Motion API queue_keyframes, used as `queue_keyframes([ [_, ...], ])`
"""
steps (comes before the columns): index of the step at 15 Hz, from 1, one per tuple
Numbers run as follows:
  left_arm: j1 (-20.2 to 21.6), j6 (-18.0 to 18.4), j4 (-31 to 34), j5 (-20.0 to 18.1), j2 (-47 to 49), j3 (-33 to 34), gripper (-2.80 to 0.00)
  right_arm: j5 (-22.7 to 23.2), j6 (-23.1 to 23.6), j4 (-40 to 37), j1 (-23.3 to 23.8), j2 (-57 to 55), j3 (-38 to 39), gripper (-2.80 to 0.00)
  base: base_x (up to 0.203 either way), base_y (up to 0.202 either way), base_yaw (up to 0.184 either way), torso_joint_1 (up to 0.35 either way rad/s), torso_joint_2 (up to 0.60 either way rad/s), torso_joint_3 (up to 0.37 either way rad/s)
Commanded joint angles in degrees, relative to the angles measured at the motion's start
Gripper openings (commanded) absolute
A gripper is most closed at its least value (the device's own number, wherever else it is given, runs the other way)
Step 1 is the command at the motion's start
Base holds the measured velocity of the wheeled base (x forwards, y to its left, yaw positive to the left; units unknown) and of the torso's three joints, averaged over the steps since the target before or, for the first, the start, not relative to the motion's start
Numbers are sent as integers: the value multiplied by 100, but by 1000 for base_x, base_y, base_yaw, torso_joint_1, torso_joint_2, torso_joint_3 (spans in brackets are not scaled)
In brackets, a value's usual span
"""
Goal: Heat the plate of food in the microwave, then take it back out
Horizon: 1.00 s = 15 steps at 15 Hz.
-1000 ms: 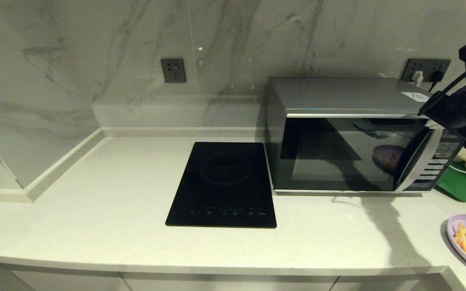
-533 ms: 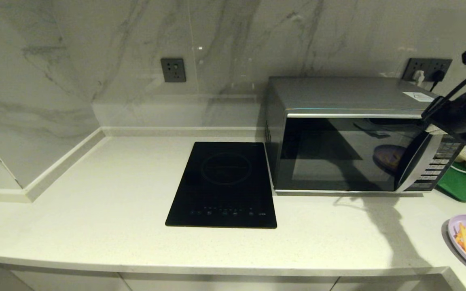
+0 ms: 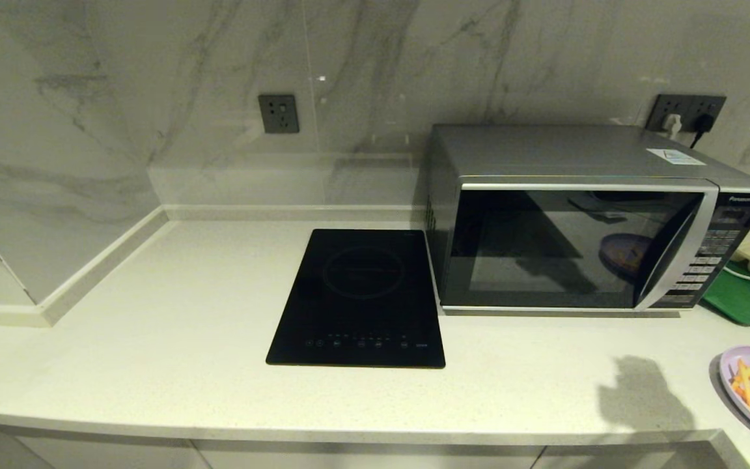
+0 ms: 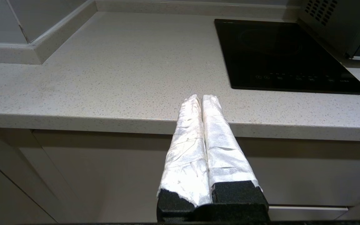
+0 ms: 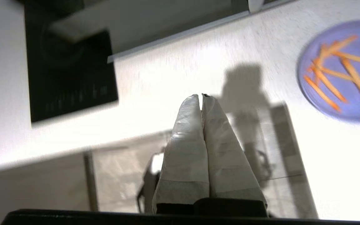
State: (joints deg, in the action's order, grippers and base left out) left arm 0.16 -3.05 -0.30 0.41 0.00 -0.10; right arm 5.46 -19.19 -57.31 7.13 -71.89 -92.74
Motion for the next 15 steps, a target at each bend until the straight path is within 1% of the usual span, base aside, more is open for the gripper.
queue_keyframes([
  [1, 2, -3, -5, 2, 0, 1, -280, -39, 199, -776, -1, 1777, 44, -280, 0, 0, 0, 0, 0, 0],
  [3, 2, -3, -5, 2, 0, 1, -280, -218, 323, -1145, -4, 2890, 248, -280, 0, 0, 0, 0, 0, 0],
  [4, 2, -3, -5, 2, 0, 1, -280, -280, 430, -1247, -22, 3512, 502, -280, 0, 0, 0, 0, 0, 0],
  [5, 2, -3, -5, 2, 0, 1, -280, -342, 541, -1333, -94, 4121, 809, -280, 0, 0, 0, 0, 0, 0],
  [7, 2, -3, -5, 2, 0, 1, -280, -495, 737, -1568, -382, 5248, 1536, -280, 0, 0, 0, 0, 0, 0],
  [8, 2, -3, -5, 2, 0, 1, -280, -574, 830, -1673, -546, 5673, 1942, -280, 0, 0, 0, 0, 0, 0],
  [10, 2, -3, -5, 2, 0, 1, -280, -669, 984, -1766, -708, 6442, 2603, -280, 0, 0, 0, 0, 0, 0],
  [12, 2, -3, -5, 2, 0, 1, -280, -766, 1209, -1513, -746, 7042, 3570, -280, 0, 0, 0, 0, 0, 0],
  [13, 2, -3, -5, 2, 0, 1, -280, -794, 1200, -1197, -754, 7112, 4022, -280, 0, 0, 0, 0, 0, 0],
  [15, 2, -3, -5, 2, 0, 1, -280, -814, 1239, 24, -761, 7153, 5074, -280, 0, 0, 0, 0, 0, 0],
])
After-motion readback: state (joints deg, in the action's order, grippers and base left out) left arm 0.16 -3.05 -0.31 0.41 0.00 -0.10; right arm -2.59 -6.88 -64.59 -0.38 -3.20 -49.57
